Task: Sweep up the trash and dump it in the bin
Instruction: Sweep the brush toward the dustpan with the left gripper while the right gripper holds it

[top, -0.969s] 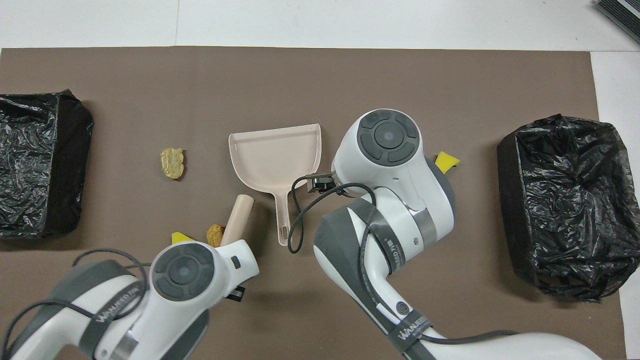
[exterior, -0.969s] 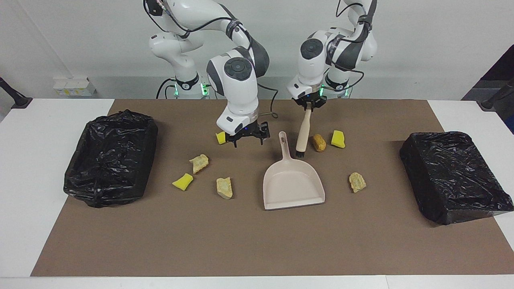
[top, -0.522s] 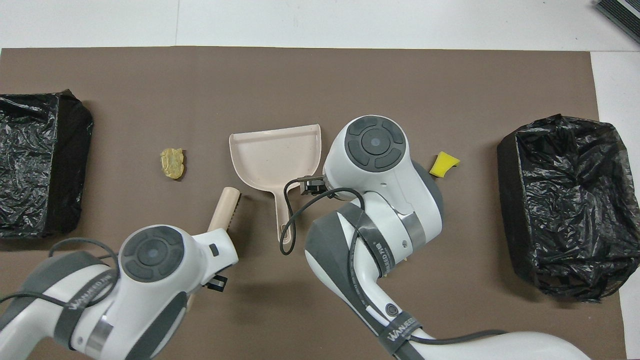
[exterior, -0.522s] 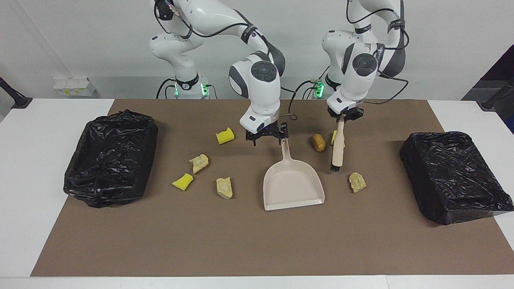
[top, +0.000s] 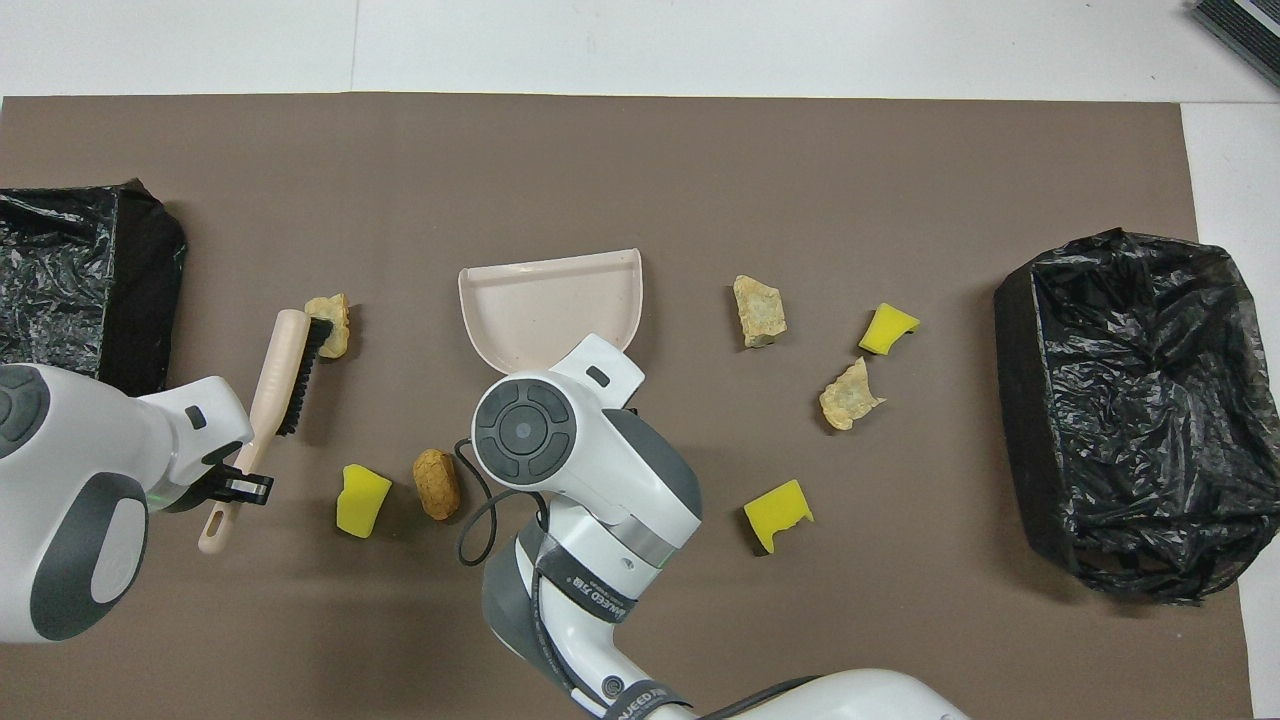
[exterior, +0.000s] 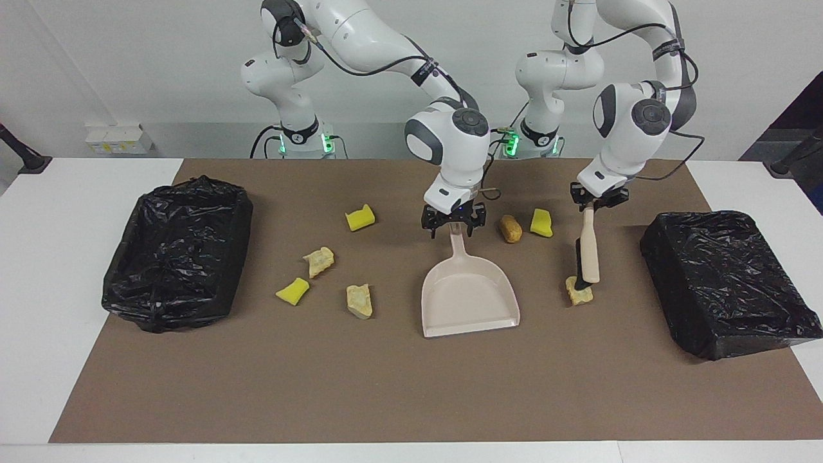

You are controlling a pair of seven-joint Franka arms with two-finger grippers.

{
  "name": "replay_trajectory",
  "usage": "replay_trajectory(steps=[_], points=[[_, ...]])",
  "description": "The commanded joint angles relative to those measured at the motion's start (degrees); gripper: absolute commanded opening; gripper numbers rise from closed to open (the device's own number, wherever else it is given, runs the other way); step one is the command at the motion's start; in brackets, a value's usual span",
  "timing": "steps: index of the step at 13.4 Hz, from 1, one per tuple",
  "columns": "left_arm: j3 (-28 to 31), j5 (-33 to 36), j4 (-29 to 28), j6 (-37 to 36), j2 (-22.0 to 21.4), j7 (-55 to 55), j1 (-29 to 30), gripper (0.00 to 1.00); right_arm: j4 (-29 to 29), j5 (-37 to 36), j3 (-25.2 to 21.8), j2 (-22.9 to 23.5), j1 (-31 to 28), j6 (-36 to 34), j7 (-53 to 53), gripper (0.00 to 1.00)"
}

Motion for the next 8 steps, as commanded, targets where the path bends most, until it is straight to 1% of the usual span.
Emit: replay_trajectory(steps=[1,2,3,4,6,8], points=[[-0.8,0.7,0.1,4.5,0.4,0.4,1.0,0.0,1.1,-2.0,0.1,0.5,-0.1,0.5,1.0,0.5],[-0.8,0.8,0.6,6.6,1.3,0.9,1.9,0.0,1.0,-2.0,0.1,0.5,0.0,0.8,1.0,0.31],[-0.8,1.8,3.3,7.9,3.9,3.7,2.1,0.0,0.9,-1.9,0.1,0.4,0.0,1.6,0.6,0.05],[-0.8,2.2,6.9,7.6,6.9,7.6,2.2,0.0,1.1,-1.9,0.1,0.4,0.0,1.3,0.4,0.0],[-0.8,2.5,10.9,8.5,11.3,13.0,2.4,0.0,1.3,-1.8,0.1,0.2,-0.7,1.2,-0.4,0.0],[-0.8,5.4,15.0,8.6,16.1,16.8,2.3,0.0,1.1,-1.1,0.1,-1.4,-1.1,0.5,-5.2,0.0]])
